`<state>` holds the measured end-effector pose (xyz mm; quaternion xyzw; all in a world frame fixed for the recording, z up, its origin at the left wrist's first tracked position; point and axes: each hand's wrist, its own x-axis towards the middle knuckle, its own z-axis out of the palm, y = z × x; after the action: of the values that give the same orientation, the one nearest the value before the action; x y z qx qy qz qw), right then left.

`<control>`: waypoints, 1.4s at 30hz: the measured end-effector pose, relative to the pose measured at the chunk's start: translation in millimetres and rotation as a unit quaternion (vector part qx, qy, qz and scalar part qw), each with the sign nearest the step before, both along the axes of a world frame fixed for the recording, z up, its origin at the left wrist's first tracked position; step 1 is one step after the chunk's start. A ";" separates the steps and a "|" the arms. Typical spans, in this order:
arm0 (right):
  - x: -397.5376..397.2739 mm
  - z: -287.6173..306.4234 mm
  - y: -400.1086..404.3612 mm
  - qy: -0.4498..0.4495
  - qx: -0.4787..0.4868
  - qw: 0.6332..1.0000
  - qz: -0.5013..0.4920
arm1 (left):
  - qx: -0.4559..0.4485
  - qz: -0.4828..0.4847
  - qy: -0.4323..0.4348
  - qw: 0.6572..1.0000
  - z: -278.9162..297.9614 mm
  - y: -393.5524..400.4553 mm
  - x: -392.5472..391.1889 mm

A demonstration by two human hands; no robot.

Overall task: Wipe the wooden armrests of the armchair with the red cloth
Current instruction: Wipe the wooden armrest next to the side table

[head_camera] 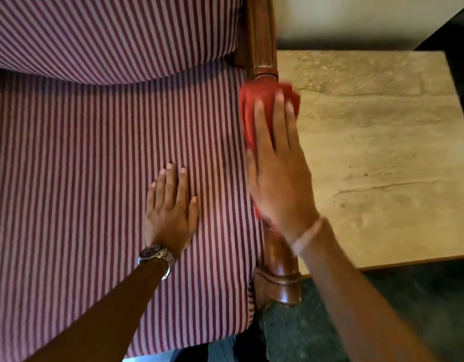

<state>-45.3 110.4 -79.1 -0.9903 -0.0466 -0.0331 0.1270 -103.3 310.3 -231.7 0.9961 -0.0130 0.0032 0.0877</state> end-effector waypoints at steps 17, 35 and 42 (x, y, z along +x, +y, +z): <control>-66.7 4.2 0.9 0.031 -0.004 1.000 0.000 | -0.004 -0.007 -0.011 1.000 2.8 -2.0 0.9; -29.9 -0.6 -3.7 0.018 -0.009 1.000 -0.008 | 0.011 -0.007 -0.004 1.000 4.4 -3.6 0.5; 136.1 13.7 11.1 0.030 -0.038 0.999 -0.014 | 0.016 -0.011 -0.005 1.000 7.7 -2.4 -0.7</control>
<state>90.8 121.5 -65.3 -0.9955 -0.0297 -0.0029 0.0902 -104.0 307.9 -224.1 0.9971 -0.0240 0.0073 0.0719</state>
